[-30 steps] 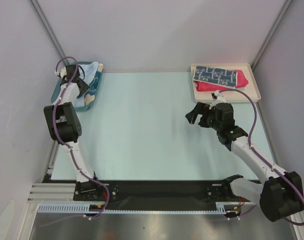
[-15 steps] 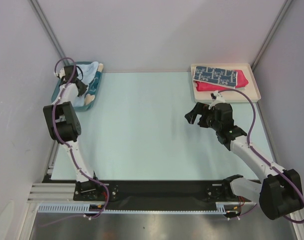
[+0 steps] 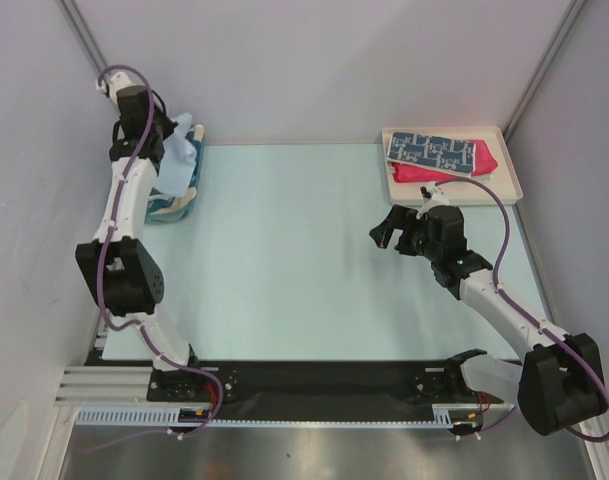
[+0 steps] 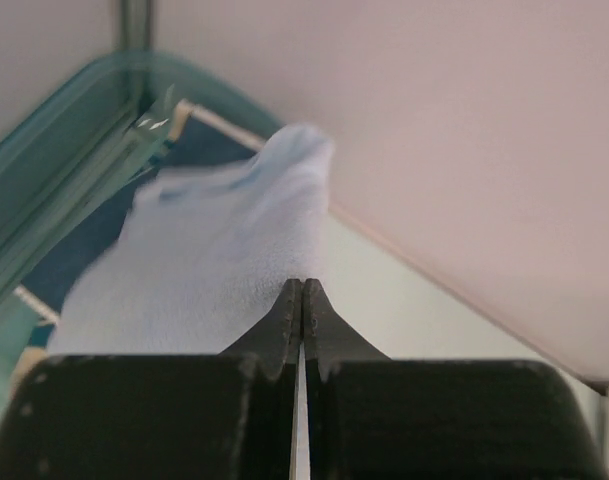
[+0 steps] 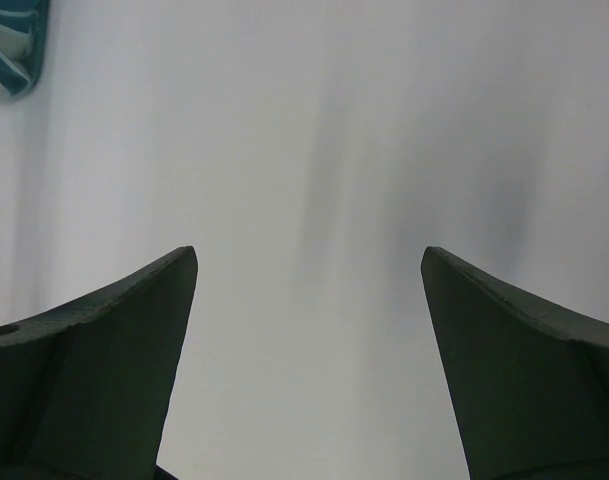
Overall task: Fold and stack the towels
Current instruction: Move the towel to the center of the board, then flatten out the crumpled towel
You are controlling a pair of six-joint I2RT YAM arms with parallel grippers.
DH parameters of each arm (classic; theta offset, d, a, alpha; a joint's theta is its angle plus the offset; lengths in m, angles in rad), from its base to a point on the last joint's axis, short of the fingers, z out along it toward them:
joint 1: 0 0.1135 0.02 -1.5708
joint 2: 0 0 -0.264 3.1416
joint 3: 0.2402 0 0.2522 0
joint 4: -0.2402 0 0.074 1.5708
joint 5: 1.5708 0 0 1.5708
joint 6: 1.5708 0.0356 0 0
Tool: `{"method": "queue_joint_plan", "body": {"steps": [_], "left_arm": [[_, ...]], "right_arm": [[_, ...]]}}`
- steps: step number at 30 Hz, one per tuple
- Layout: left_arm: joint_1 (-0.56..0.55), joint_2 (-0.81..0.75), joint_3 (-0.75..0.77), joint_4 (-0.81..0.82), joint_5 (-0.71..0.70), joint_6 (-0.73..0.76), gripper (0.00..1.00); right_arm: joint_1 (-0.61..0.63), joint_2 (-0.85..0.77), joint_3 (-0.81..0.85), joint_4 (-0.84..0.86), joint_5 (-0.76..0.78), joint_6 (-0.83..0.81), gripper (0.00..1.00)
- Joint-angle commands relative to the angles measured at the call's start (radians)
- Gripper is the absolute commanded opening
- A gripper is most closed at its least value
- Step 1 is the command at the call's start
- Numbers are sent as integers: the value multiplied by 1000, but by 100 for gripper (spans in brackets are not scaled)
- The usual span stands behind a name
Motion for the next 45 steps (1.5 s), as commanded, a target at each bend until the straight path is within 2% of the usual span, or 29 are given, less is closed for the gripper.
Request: {"method": "queue_joint_plan", "body": {"steps": [1,3,6,10,11,14,17,20,22,24,25,26,27,28,29,32,34,39,44,45], "left_arm": [[-63,-150,65,76,-30,75,0],[-106,-190,59,66,-40,78,0],[-231,-293,-30,78,-92,71,0],[-383,-451,-294,159,-184,19,0],[-447,-506,-339,185,-189,7,0],[-550,-592,-482,217,-217,-26,0],[-749,-617,-564,210,-267,-15,0],[-819,-652,-643,230,-216,-55,0],[-818,-680,-706,230,-192,-110,0],[-804,-686,-732,199,-230,-135,0],[-778,-677,-761,185,-196,-153,1],[-705,-661,-778,201,-145,-167,4],[-671,-641,-807,205,-50,-196,9],[-643,-584,-818,211,-15,-198,17],[-600,-551,-821,225,28,-196,29],[-543,-434,-812,221,108,-178,43],[-520,-407,-827,244,165,-178,47],[-512,-471,-855,228,153,-158,49],[-512,-580,-881,144,87,-132,49],[-511,-630,-902,138,84,-138,49]], "right_arm": [[3,0,1,52,-6,-8,100],[5,6,2,55,-6,-7,100],[6,20,2,63,-7,-5,100],[8,29,5,57,-6,-5,100],[10,24,5,55,-6,-8,100],[20,15,7,45,-1,-10,100],[23,-6,5,35,19,-13,100],[26,-22,4,29,31,-12,100],[29,-23,2,31,34,-8,100],[32,-23,2,41,31,-2,100],[37,-14,2,43,31,2,100],[46,-8,1,49,33,7,100],[55,0,2,57,37,8,100],[62,19,2,60,43,19,100],[81,30,2,63,50,22,100],[129,67,1,65,95,21,100],[184,78,1,40,143,31,100],[336,69,-42,-30,310,105,97],[515,66,-125,0,408,220,87],[540,78,-136,5,425,249,81]]}}
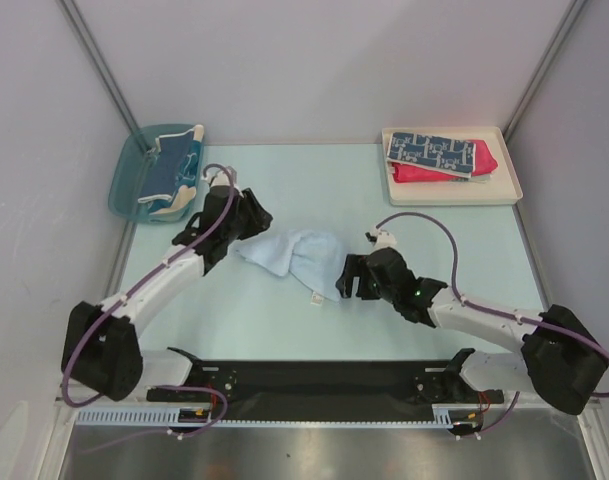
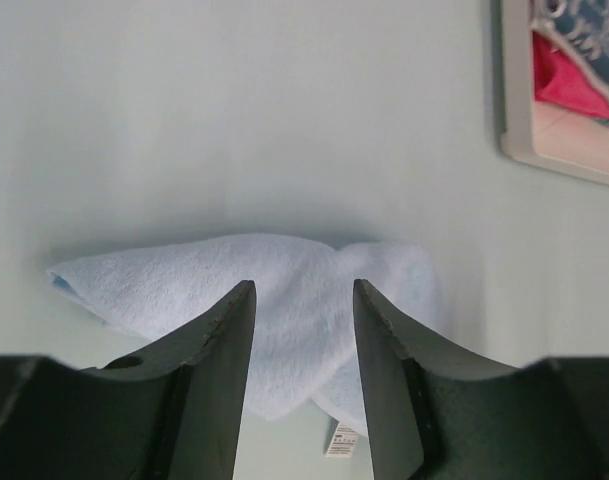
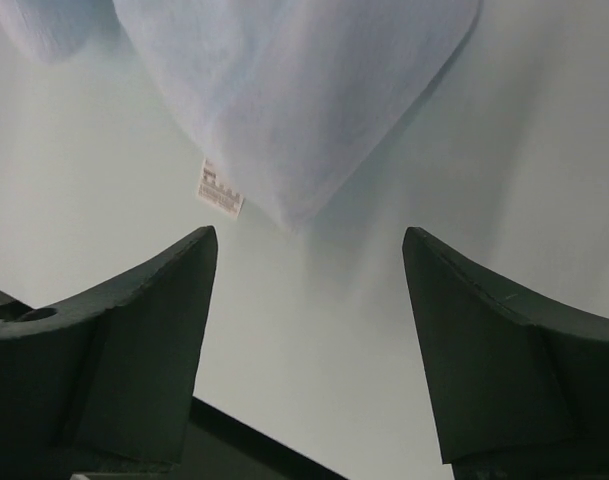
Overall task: Fold and stack the towels
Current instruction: Flatten out the crumpled towel
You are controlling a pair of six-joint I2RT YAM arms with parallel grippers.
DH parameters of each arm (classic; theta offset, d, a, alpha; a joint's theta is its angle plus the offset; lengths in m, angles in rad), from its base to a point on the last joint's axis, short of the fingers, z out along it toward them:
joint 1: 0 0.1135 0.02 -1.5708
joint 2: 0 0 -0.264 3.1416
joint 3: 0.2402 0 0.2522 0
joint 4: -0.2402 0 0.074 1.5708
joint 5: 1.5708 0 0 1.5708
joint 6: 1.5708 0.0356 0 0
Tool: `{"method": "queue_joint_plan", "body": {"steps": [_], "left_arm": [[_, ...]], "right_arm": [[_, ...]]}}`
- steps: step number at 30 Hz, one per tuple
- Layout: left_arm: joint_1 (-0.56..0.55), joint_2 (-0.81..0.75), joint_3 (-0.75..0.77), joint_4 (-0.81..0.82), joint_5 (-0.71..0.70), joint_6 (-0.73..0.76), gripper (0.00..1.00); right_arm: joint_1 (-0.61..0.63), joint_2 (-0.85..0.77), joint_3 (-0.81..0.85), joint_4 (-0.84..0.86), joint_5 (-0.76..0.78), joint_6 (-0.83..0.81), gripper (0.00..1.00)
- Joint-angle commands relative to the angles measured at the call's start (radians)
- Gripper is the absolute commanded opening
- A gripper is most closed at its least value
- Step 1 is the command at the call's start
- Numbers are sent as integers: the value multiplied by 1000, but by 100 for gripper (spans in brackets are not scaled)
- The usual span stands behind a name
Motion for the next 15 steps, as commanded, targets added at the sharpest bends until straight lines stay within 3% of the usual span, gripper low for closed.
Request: {"method": "queue_joint_plan", "body": {"steps": [1,6,15], "left_arm": [[3,-143,-40,-22,-11,3,49],[0,-261,-112,-19,38,-12,47],[-43,-381,-268,-17,72,-18,45]], "right_arm": [[119,9,-43,54,142,142,78],[204,72,-54,127,208,230,73],[205,165,-34,217,297,319,68]]}}
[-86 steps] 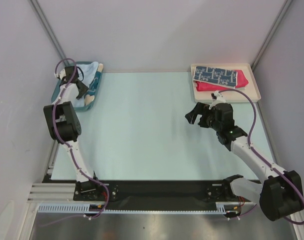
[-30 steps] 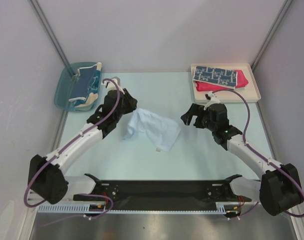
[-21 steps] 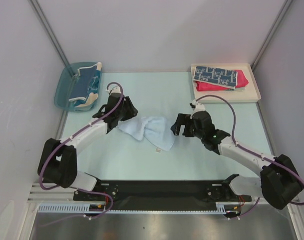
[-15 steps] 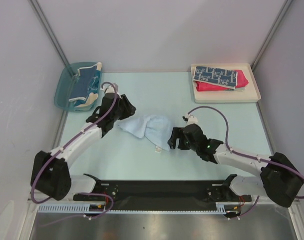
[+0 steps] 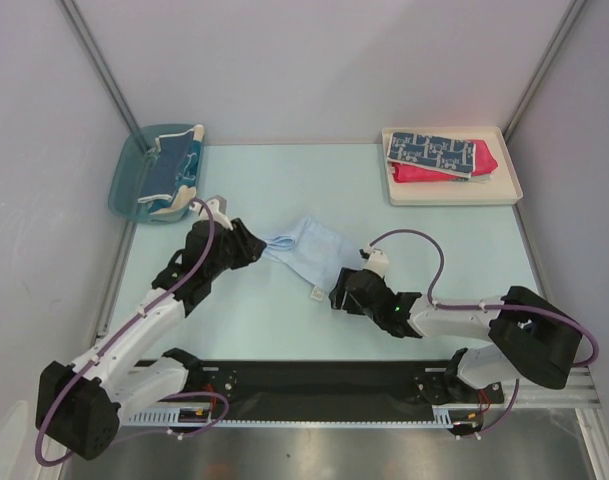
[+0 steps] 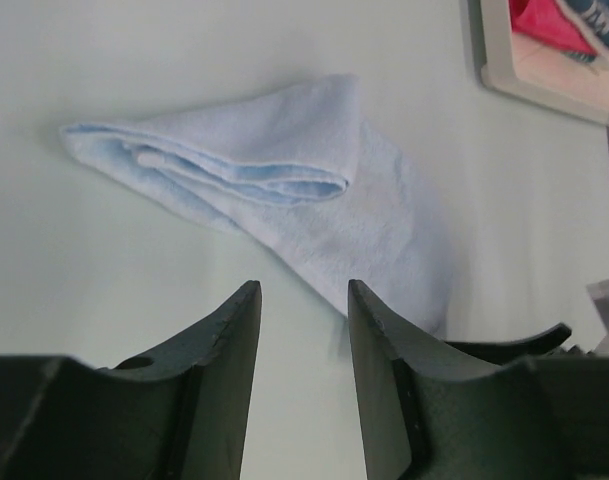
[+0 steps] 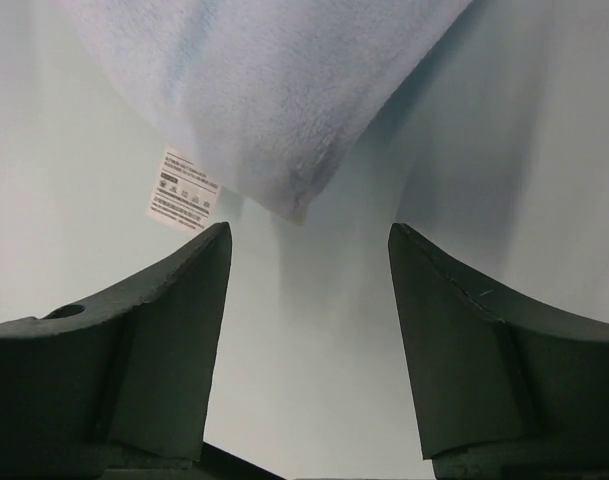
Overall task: Fold and stack the towels
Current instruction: Flatten out the crumpled towel
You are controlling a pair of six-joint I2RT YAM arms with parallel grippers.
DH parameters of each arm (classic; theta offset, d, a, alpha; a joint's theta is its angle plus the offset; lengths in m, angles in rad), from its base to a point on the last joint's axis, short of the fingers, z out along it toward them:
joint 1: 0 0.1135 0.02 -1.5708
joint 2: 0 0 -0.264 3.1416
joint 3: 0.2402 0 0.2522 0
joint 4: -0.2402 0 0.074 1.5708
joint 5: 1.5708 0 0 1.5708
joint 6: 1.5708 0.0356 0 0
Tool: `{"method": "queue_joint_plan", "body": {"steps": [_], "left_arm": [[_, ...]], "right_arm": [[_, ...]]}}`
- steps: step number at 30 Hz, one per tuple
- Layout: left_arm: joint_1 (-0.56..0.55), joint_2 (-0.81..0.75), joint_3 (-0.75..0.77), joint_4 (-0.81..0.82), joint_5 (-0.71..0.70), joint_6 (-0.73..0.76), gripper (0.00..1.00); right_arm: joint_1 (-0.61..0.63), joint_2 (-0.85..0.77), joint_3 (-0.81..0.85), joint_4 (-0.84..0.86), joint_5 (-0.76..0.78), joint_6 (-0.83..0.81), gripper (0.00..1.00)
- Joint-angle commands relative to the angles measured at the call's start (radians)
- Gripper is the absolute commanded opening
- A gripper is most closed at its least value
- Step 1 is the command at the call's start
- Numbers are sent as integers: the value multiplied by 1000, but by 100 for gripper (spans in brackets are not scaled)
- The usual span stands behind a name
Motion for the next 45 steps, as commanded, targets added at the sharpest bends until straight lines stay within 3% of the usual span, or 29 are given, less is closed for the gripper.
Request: {"method": "queue_joint_plan", "body": {"steps": [1,6,26,32,35,38,41,45], "left_arm": [[-26,-41,-52,13,25,-14,45],[-35,-40,-100,44,53,-23,44],[-35,-3,-132,99,82,-14,42],[-37,-3,-134,109,91,-11,43],[-37,-1,-142,116,93,-7,45],[-38,6,-155,130,96,-9,46],[-43,18,-172,153,96,-8,47],[-60,48,-186,168,73,-6,48]], "right_arm": [[3,5,27,92,95,72,68],[8,7,22,121,101,122,59],[38,83,9,198,95,245,50],[34,60,6,170,156,250,41],[14,57,3,164,158,245,31],[0,48,-10,166,155,239,11],[2,25,-11,135,167,227,0],[-2,-61,-28,69,193,212,0]]}}
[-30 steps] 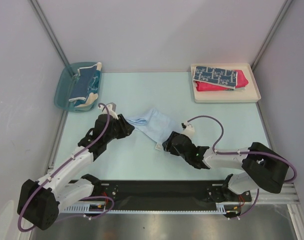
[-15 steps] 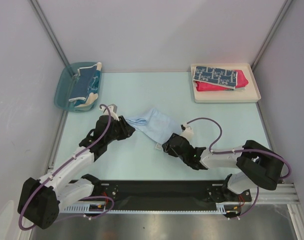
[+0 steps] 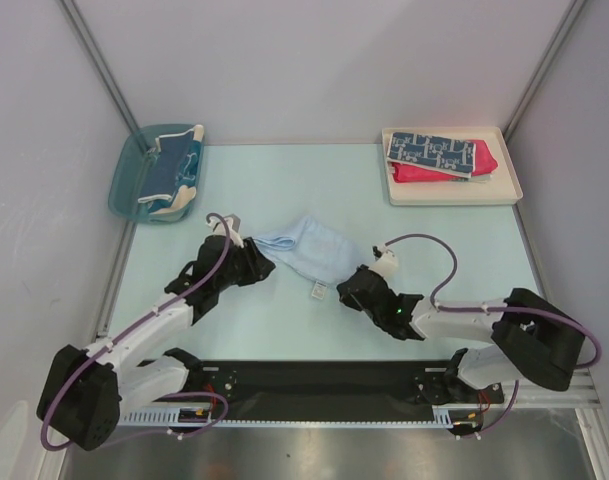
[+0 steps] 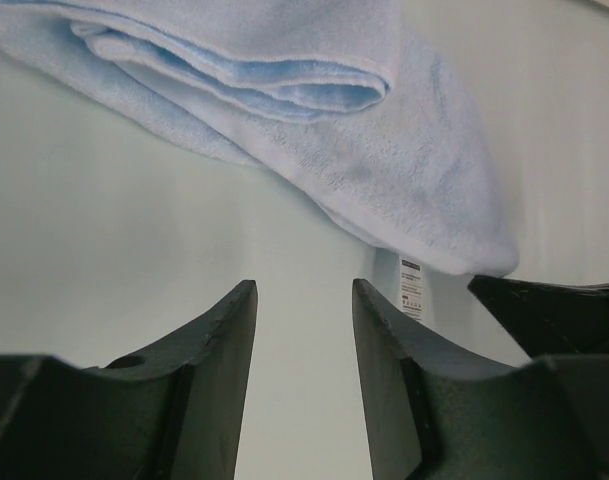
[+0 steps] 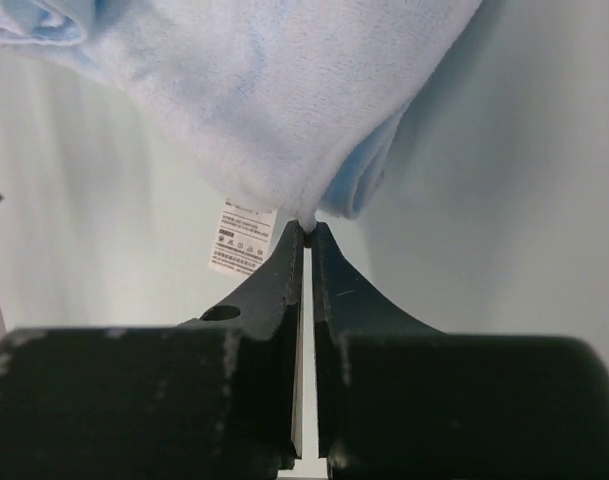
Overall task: Fold and stack the towels
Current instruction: Flatten out the crumpled towel
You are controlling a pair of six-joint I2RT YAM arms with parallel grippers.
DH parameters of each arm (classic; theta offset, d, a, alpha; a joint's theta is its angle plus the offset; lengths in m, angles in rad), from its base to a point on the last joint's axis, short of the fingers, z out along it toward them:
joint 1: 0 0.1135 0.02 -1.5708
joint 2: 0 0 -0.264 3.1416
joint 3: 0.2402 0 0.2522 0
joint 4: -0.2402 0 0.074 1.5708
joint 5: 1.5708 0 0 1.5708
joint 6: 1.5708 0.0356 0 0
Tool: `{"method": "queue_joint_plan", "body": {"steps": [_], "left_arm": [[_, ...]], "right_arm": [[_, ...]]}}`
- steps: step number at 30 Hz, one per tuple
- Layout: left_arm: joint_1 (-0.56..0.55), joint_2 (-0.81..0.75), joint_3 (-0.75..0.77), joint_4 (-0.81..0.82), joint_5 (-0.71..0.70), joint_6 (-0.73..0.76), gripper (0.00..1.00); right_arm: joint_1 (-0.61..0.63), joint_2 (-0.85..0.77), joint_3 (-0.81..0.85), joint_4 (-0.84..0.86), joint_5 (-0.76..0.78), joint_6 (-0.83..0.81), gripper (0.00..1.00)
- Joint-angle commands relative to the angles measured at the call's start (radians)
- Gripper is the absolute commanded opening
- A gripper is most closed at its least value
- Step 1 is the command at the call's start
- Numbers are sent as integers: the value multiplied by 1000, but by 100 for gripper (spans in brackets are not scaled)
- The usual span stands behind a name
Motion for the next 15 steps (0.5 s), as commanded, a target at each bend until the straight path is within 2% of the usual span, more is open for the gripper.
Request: {"method": "queue_joint_plan", "body": {"steps": [1,6,12,15], "left_arm": [[-29,25,-12,55,-14,-4,49],[-41,100,-6,127,-29,-8,51],[-66,214,52,164,-40,-16,51],[-93,257,86,177,-45,-16,51]], "right_arm": [[-6,-103,-16,-74,84,-23,0],[-38,-341,-22,-221,147,-71,0],[-152,-585,-10,-407,100,-152,0],[-219,-654,13,-462,74,-210,0]]}}
